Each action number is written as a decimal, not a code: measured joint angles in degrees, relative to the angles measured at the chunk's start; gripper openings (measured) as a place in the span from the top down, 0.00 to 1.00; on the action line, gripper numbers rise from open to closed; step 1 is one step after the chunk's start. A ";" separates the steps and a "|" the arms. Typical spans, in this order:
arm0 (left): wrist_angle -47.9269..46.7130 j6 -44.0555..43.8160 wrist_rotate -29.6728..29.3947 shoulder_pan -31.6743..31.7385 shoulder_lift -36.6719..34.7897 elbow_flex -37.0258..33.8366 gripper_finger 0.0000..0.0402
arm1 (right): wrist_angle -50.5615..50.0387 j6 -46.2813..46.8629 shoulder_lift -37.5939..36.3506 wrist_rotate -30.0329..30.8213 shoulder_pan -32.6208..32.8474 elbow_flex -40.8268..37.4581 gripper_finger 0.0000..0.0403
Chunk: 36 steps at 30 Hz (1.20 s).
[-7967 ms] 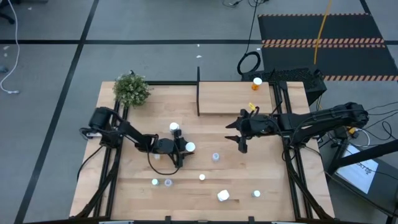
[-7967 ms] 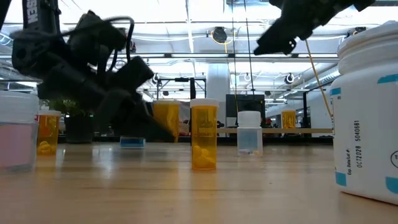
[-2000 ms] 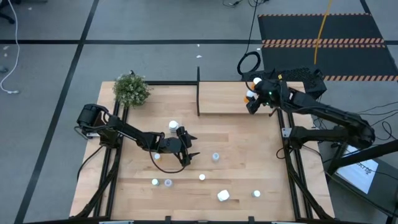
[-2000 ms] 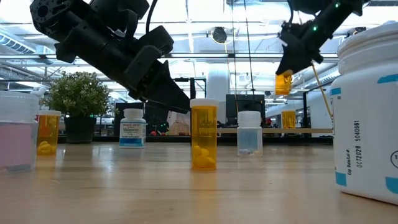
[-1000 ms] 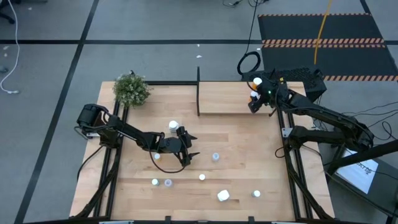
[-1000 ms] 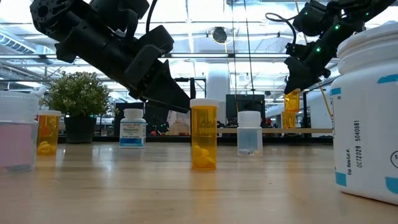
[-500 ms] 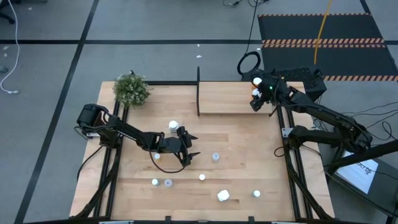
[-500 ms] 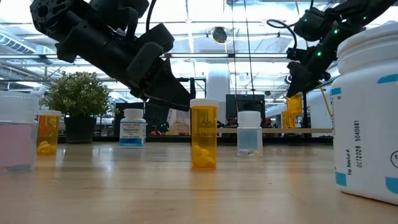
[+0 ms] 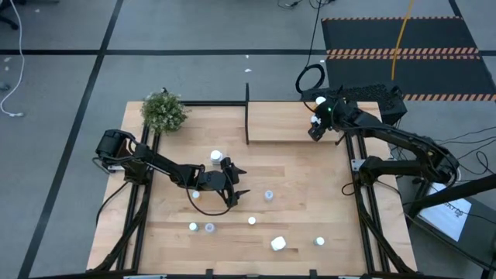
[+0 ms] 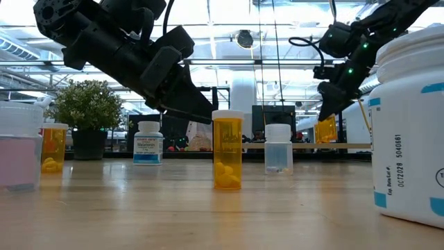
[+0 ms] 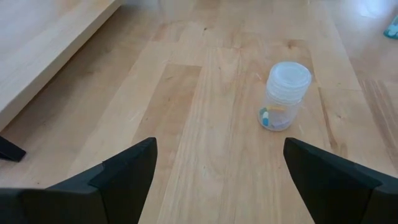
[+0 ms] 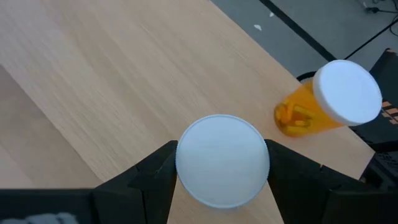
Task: Pick and place medicine bottles onto shelf by color
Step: Put the large orange pill bottle on the shelf aligned with the other large orange pill bottle
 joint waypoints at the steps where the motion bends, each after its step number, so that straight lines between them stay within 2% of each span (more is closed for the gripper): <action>1: 0.00 0.00 -0.02 0.00 0.00 0.00 0.13 | 0.01 0.28 0.09 0.02 0.00 0.00 0.46; 17: 0.05 0.15 0.00 -0.02 0.00 0.00 0.13 | 5.89 0.44 -0.02 1.78 0.00 -3.78 0.46; 36: 0.09 0.07 0.00 0.00 0.00 0.00 0.13 | 9.77 -0.08 0.11 3.12 0.00 -3.56 0.33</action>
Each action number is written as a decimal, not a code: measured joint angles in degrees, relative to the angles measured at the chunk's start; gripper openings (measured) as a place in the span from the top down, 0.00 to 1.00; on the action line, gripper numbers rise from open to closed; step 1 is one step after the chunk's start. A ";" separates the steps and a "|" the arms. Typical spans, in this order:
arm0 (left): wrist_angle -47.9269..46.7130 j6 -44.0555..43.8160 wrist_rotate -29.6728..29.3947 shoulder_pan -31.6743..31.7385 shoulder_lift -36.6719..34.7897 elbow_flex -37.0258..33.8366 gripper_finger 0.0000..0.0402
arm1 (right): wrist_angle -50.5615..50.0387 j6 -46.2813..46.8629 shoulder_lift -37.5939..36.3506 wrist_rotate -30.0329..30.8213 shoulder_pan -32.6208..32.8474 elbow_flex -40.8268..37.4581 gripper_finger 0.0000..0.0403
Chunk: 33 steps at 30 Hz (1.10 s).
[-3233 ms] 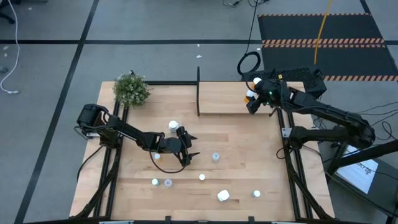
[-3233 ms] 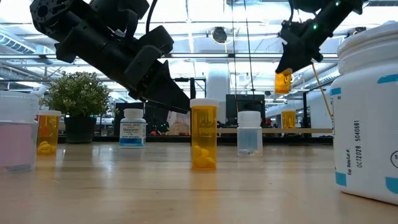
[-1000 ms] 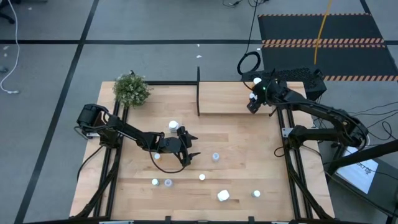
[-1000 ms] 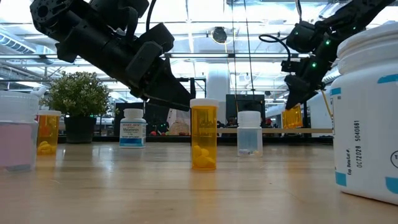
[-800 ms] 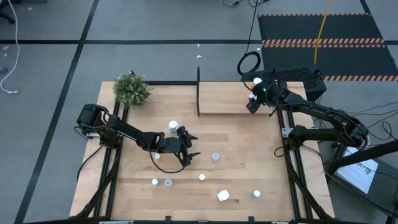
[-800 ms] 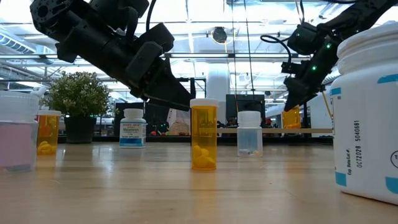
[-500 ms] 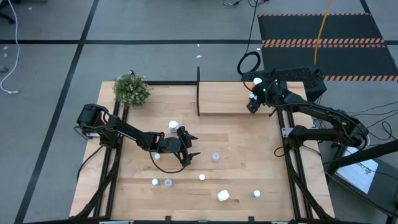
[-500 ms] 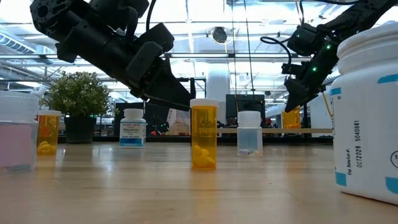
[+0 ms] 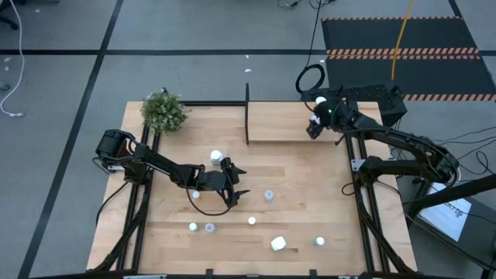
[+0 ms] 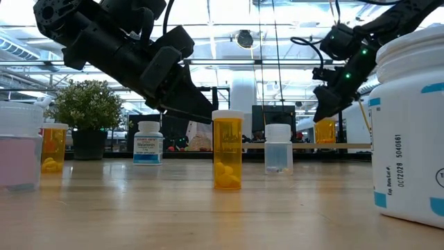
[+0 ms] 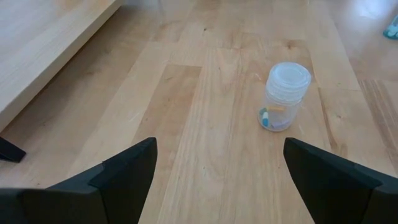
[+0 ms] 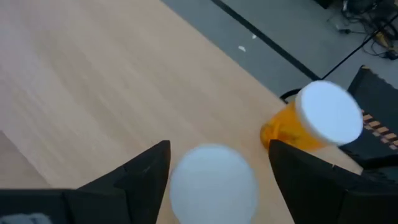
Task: Pick and place medicine bottles onto shelf by color
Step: Put the large orange pill bottle on the shelf aligned with the other large orange pill bottle
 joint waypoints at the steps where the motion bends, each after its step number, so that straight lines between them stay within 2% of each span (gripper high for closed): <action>1: 0.02 0.00 0.01 0.00 0.00 0.00 0.13 | -0.01 -0.09 -0.01 0.03 0.00 0.32 0.32; 9: 0.58 0.00 0.02 0.00 0.00 0.00 0.13 | 0.42 0.57 -0.57 1.81 1.00 3.12 0.31; 14: 1.07 0.28 0.01 0.00 0.00 0.00 0.13 | -0.03 3.02 -3.56 1.58 6.20 3.84 0.35; 19: 1.79 0.74 0.00 0.00 0.00 0.00 0.13 | -2.94 7.93 -4.59 2.07 13.59 3.84 0.45; 23: 3.38 1.25 0.01 0.00 0.00 0.00 0.13 | -2.72 9.42 -3.97 6.67 18.49 2.36 0.57; 27: 3.89 0.21 0.02 0.00 0.00 0.00 0.13 | -1.54 11.24 -3.91 10.89 19.60 -1.08 0.67; 33: 4.55 -1.19 0.00 0.00 0.00 0.00 0.13 | 7.74 10.81 -3.92 11.11 19.54 -8.09 0.79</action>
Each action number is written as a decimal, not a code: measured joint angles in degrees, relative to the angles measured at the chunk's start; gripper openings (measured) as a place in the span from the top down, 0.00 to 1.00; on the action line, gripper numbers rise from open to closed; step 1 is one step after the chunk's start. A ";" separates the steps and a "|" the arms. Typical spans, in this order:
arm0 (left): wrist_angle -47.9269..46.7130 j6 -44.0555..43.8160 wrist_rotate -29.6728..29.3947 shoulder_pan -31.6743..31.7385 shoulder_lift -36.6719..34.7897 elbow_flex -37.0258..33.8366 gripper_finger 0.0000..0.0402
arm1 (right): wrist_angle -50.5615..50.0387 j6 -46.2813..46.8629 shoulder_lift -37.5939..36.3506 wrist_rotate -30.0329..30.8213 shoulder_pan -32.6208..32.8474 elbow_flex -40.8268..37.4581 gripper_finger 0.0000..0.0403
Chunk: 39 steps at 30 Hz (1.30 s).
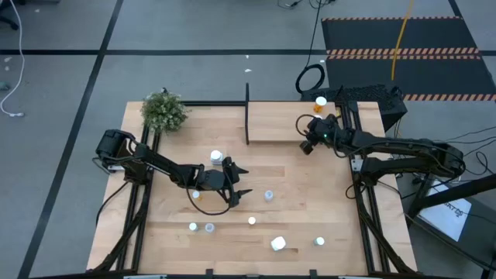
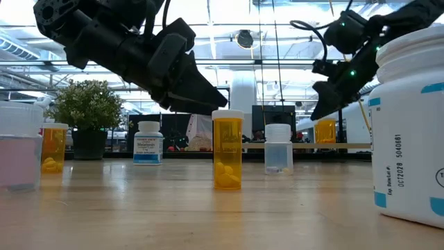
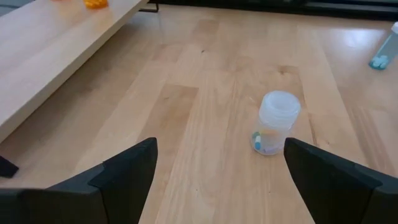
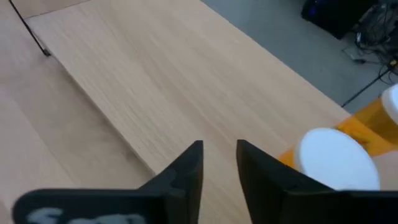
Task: Pick and place medicine bottles onto shelf by color
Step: Put the large orange pill bottle on the shelf aligned with the other large orange pill bottle
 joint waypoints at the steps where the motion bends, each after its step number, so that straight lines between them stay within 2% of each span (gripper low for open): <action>1: 0.31 -0.01 0.00 0.00 0.00 0.00 0.13 | 1.53 -0.21 -0.01 -0.18 -0.22 -0.86 0.81; 7: 2.74 0.05 0.00 0.00 0.00 0.00 0.13 | 8.70 -0.45 -0.01 -0.40 -2.89 -5.06 0.90; 14: 2.97 -0.41 0.00 0.00 0.00 0.00 0.13 | 9.22 -0.98 -0.01 -0.38 -6.47 -6.83 0.99; 29: 2.47 -0.01 0.00 0.00 0.00 0.00 0.13 | 8.89 -1.87 -0.01 1.13 -10.86 -7.32 0.99; 39: 2.16 -0.01 0.00 0.00 0.00 0.00 0.13 | 6.96 -1.64 -0.01 1.11 -11.28 -7.32 0.99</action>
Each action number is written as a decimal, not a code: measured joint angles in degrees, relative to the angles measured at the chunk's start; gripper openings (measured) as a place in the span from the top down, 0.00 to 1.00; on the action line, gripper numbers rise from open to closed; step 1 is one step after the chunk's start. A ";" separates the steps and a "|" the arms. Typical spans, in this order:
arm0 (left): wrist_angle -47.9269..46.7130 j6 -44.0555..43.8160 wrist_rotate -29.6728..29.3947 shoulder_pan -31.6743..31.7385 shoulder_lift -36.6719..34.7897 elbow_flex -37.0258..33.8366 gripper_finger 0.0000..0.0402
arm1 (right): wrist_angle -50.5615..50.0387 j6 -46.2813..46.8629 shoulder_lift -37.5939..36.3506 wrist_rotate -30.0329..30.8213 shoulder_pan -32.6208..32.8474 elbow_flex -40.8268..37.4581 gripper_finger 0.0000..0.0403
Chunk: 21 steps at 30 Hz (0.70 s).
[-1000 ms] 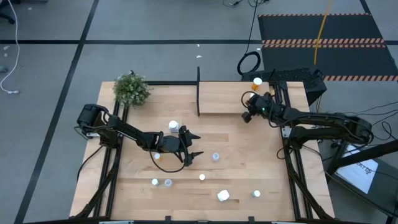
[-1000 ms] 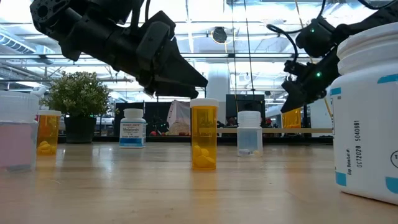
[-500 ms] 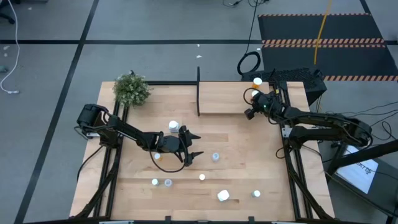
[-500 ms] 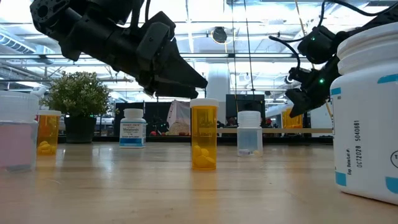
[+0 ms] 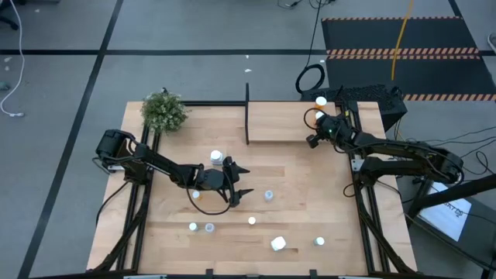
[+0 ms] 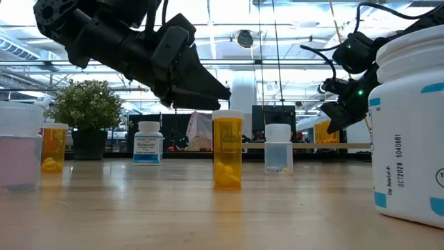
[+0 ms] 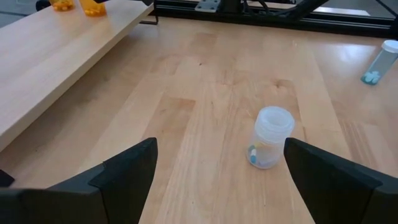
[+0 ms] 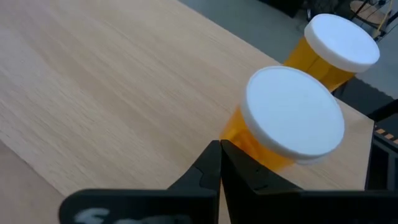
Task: Pick and place medicine bottles onto shelf by color
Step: Put the large orange pill bottle on the shelf aligned with the other large orange pill bottle
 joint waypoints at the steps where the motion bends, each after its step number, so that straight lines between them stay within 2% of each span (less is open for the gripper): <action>1: 0.00 -0.02 0.00 0.00 0.00 0.00 0.13 | -0.14 0.27 0.00 0.02 -0.01 0.00 0.99; 21: 0.02 -0.04 0.22 0.00 0.00 0.00 0.13 | -2.81 1.94 0.00 1.55 -0.02 0.00 0.99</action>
